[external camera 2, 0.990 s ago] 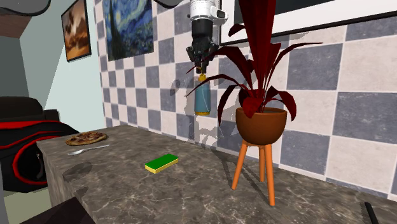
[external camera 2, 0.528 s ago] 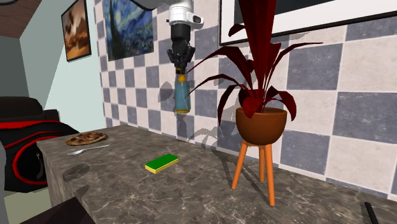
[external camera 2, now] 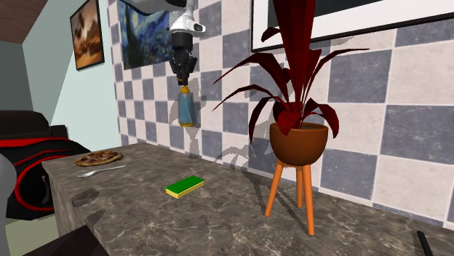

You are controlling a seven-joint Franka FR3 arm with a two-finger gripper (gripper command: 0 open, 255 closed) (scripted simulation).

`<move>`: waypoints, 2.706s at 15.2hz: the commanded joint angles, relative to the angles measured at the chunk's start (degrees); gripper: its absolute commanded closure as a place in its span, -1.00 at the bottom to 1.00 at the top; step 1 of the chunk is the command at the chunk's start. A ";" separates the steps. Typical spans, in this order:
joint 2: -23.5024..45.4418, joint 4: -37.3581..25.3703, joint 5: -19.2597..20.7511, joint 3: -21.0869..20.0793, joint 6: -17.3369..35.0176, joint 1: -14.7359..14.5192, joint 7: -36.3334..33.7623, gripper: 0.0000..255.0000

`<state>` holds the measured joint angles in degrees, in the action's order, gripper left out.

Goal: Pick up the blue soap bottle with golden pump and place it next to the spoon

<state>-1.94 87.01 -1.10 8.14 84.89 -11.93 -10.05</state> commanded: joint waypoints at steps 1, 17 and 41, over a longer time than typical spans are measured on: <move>0.12 0.00 -0.07 -1.36 0.17 -1.25 -2.72 1.00; 10.06 -12.54 0.26 -11.75 -1.96 -12.27 -24.09 1.00; 18.33 -11.93 1.94 -15.57 7.06 -19.36 -34.66 1.00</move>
<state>16.69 73.85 0.90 -7.45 90.97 -31.36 -44.77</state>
